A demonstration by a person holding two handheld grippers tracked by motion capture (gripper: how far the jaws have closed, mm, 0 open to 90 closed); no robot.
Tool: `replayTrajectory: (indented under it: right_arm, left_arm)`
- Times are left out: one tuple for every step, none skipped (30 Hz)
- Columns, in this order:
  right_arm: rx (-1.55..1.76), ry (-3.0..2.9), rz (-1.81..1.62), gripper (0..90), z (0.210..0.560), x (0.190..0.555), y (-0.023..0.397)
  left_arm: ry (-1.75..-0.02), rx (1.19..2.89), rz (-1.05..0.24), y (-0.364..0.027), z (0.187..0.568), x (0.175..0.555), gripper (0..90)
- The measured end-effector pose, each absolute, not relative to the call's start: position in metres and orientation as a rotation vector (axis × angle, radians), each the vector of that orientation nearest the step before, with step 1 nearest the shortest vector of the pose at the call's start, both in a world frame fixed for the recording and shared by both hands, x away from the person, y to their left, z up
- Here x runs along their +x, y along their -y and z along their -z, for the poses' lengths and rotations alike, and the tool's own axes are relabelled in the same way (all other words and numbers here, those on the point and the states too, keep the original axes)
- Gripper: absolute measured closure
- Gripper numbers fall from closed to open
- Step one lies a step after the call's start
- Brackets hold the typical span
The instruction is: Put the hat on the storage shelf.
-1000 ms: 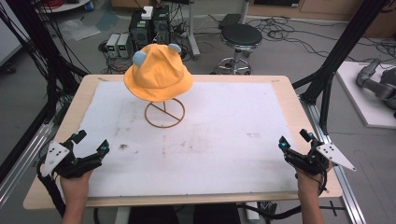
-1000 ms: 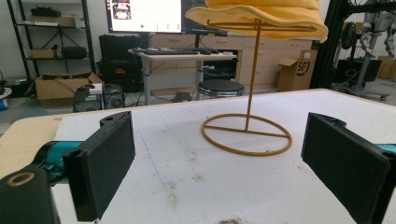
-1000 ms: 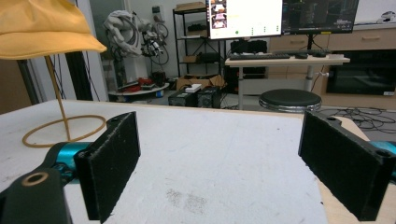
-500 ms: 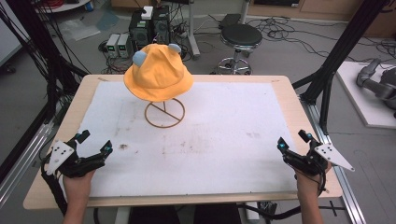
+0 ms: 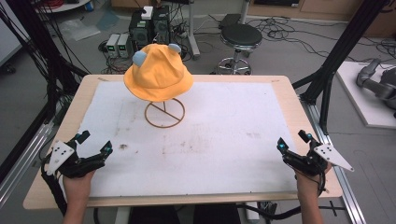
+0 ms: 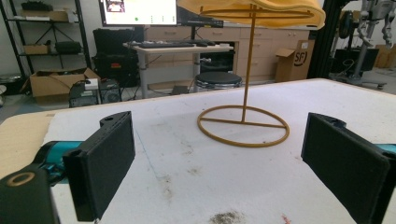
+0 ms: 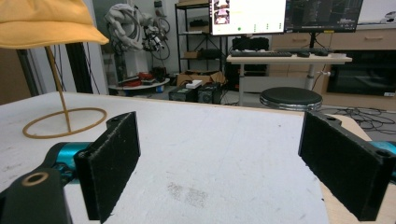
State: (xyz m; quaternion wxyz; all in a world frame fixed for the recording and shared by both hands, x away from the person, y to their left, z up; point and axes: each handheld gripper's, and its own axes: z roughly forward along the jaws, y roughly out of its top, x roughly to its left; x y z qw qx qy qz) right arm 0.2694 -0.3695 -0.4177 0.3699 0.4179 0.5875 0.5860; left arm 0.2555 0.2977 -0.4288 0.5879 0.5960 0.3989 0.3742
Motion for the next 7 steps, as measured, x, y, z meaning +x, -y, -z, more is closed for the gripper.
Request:
replayTrajectory:
  right_arm:
    - [1.069,-1.511,-1.496,12.7,0.4177,0.2696,0.3696]
    - [1.073,-1.512,-1.496,12.6,0.4178,0.2695,0.369]
    - [1.069,-1.517,-1.492,12.6,0.4178,0.2697,0.3689]
    - [1.069,-1.518,-1.493,12.6,0.4179,0.2697,0.3686]
    - [1.068,-1.52,-1.493,12.6,0.4181,0.2699,0.3683]
    - [1.065,-1.522,-1.492,12.6,0.4182,0.2701,0.3681]
    - [1.065,-1.522,-1.489,12.6,0.4183,0.2702,0.368]
  left_arm:
    - [-0.928,1.391,-0.871,-0.2978,0.429,0.2557,10.2]
    - [-0.929,1.391,-0.871,-0.2977,0.4291,0.2558,10.2]
    - [-0.929,1.394,-0.872,-0.2977,0.4292,0.2559,10.2]
    - [-0.929,1.395,-0.871,-0.2975,0.4293,0.256,10.2]
    - [-0.928,1.397,-0.872,-0.2974,0.4294,0.2561,10.2]
    - [-0.927,1.401,-0.872,-0.2974,0.4294,0.2561,10.2]
    - [-0.927,1.4,-0.873,-0.2973,0.4296,0.2562,10.2]
